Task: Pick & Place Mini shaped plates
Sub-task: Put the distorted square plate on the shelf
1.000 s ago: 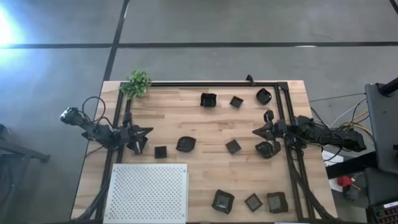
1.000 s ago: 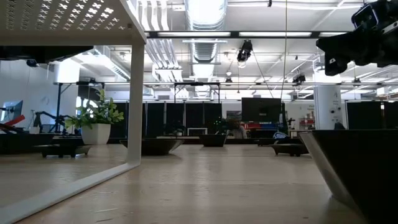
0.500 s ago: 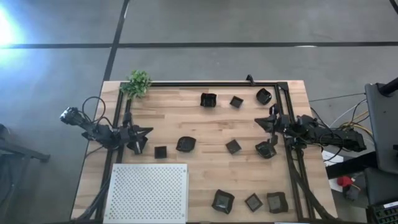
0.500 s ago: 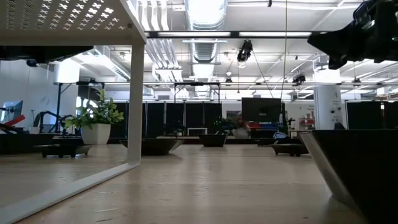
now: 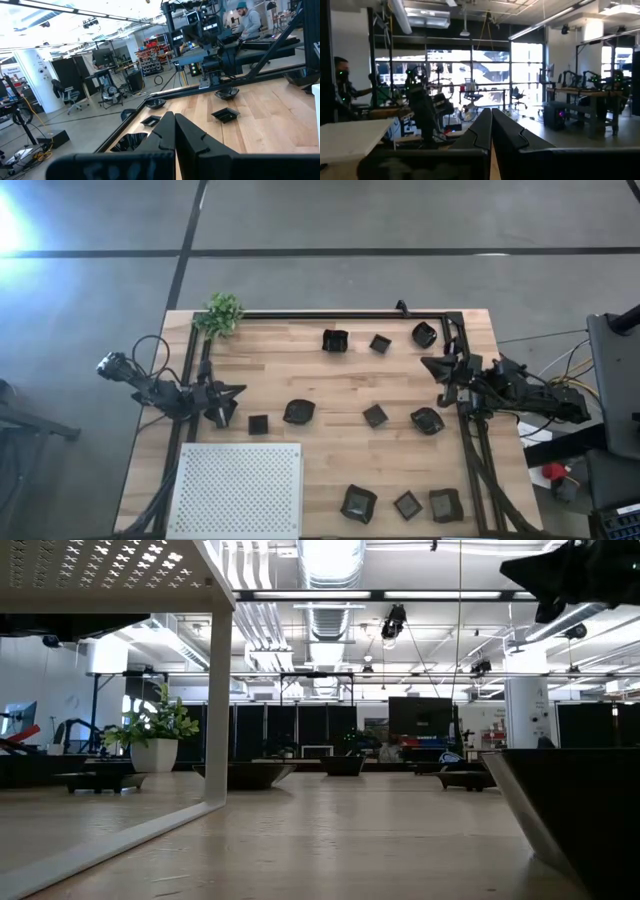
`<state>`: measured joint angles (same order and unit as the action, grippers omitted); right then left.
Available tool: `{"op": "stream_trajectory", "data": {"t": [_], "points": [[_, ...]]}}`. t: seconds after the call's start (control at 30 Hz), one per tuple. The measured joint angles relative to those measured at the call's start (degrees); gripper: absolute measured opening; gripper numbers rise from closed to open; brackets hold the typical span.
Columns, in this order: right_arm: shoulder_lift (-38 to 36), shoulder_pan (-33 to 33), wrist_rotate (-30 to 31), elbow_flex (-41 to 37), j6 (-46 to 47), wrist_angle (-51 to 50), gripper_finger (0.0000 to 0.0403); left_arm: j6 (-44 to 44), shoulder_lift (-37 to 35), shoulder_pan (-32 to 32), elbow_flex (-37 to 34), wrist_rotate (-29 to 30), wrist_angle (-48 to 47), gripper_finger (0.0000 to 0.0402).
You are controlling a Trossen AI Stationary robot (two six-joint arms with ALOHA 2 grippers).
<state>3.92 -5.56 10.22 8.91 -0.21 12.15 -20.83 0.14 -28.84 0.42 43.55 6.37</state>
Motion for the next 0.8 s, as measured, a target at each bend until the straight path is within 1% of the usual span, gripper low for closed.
{"op": "stream_trajectory", "data": {"t": [0.1, 0.2, 0.27, 0.33, 0.47, 0.6, 0.8], "points": [[2.0, 0.0, 1.3, 2.1, 0.0, -2.2, 0.0008, -0.1, 0.0, 0.0, 0.0, 0.0, 0.0, 0.0000], [4.8, -0.1, 2.1, 4.1, -0.1, -4.9, 0.0008, -3.3, 0.0, 0.0, 0.0, 0.0, 0.0, 0.0000], [7.3, -0.1, 2.2, 5.2, -0.2, -6.0, 0.0008, -3.9, 0.0, 0.0, 0.0, 0.0, 0.0, 0.0000], [10.2, -0.1, 2.3, 6.2, -0.1, -6.2, 0.0008, -3.7, 0.0, 0.0, 0.0, 0.0, 0.0, 0.0000], [15.7, -0.1, 5.2, 9.1, -0.2, -6.0, 0.0008, -3.1, 0.0, 0.0, 0.0, 0.0, 0.0, 0.0000], [20.4, -0.1, 6.4, 12.0, -1.7, -6.0, 0.0008, 1.1, 0.0, 0.0, 0.0, -0.6, 1.0, 0.0000], [25.8, -0.1, 7.5, 15.2, -3.3, -6.1, 0.0008, 5.2, 0.0, 0.0, 0.0, 0.6, 9.6, 0.0000]]}}
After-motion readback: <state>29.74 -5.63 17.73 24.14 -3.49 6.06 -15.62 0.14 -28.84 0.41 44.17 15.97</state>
